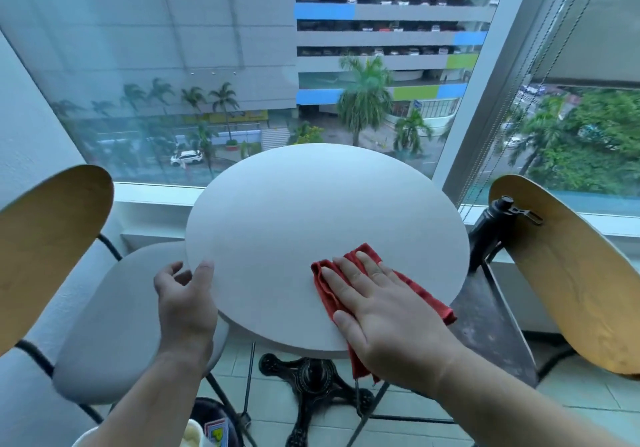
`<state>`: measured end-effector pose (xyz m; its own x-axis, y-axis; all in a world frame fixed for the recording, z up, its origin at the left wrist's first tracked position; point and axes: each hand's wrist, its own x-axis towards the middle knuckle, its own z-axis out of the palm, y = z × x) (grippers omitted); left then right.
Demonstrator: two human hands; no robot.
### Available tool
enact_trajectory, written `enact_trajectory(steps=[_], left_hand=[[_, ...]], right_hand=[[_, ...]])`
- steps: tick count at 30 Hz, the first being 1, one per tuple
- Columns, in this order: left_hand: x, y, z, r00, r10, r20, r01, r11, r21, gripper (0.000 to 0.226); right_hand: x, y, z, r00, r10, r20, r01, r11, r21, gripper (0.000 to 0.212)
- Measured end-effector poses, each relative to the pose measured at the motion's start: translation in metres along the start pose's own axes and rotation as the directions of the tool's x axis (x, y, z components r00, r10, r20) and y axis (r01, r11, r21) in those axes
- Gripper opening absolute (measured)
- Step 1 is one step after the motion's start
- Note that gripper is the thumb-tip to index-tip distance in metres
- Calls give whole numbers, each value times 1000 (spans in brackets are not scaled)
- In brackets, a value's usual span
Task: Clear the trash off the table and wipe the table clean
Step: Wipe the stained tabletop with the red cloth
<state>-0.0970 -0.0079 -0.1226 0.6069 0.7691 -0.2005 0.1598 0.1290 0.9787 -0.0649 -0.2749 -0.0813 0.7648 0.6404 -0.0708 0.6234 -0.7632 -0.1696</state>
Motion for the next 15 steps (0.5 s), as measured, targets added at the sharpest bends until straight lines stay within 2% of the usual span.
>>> enact_trajectory(steps=[1,3,6,11,15], left_hand=[[0,1,2,998,-59,17,59,998,-35,67],[-4,6,6,992,-108,66,111,992,-56,54],[-5,8,7,987,-100,128,107,993,-44,36],[0,3,-1,981,-99,168,105,994,-23,35],[3,4,-6,977,-96,193,108,993,-53,23]], right_hand=[[-8,-4,4,999,-39,-8,39,999,2,61],[-20,2,12,993,-102,-56,101,995,-22,59],[-26,13,17,991,-107,-77,105,994,-30,59],[9,-18,10,996,-82,-33,83,996,25,58],[45,-61,7,986,-164,-4,164,985,58,59]])
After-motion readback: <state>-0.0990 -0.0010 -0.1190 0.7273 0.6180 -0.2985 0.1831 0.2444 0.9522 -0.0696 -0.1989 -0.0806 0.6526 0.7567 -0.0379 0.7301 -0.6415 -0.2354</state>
